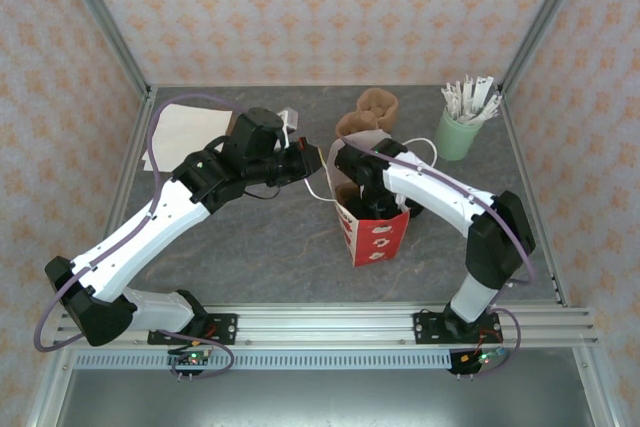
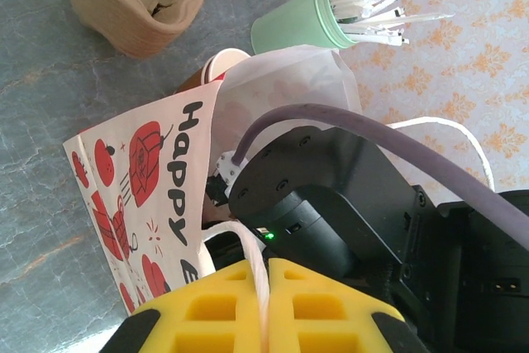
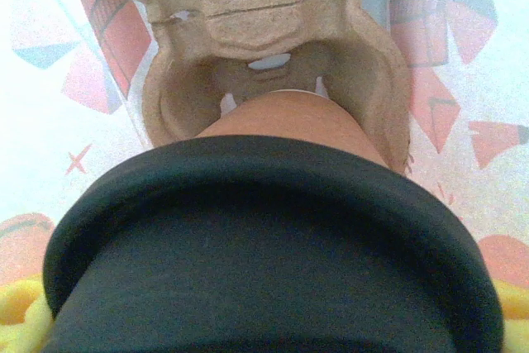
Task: Pack the takeout coffee
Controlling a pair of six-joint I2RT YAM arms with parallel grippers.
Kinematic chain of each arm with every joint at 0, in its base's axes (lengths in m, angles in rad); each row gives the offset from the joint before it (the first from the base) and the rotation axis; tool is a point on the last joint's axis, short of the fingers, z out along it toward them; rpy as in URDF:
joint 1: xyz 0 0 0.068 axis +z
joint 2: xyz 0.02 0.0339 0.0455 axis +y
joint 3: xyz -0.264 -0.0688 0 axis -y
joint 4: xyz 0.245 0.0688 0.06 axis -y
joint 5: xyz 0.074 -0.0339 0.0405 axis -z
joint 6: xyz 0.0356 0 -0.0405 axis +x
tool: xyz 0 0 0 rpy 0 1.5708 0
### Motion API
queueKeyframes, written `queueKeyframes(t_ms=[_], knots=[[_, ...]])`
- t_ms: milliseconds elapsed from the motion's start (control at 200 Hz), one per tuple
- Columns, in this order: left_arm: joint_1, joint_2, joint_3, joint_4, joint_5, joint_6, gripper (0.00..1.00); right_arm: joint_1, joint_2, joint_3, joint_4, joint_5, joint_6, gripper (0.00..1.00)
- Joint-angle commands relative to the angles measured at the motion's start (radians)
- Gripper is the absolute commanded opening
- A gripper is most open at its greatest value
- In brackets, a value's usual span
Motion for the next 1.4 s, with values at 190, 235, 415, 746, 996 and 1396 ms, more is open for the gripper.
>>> queueKeyframes(t_ms=[190,235,415,746,996,1396], knots=[[-0.007,-0.015,0.01,-0.012,-0.024,0.006,0.0,-0.006,0.03,-0.063,0.033,0.031,-0.03,0.76],[-0.007,-0.015,0.011,-0.013,-0.023,0.004,0.0,-0.007,0.034,-0.072,0.043,0.033,-0.032,0.76],[-0.007,-0.013,0.016,-0.013,-0.022,0.007,0.0,-0.007,0.051,-0.094,0.066,0.035,-0.039,0.76],[-0.007,-0.008,0.028,-0.019,-0.017,0.01,0.0,-0.007,0.067,-0.117,0.082,0.048,-0.056,0.76],[-0.006,-0.004,0.037,-0.025,-0.015,0.011,0.0,-0.007,0.061,-0.122,0.1,0.045,-0.063,0.77],[-0.007,-0.006,0.034,-0.024,-0.019,0.01,0.0,-0.007,0.035,-0.119,0.114,0.04,-0.064,0.77]])
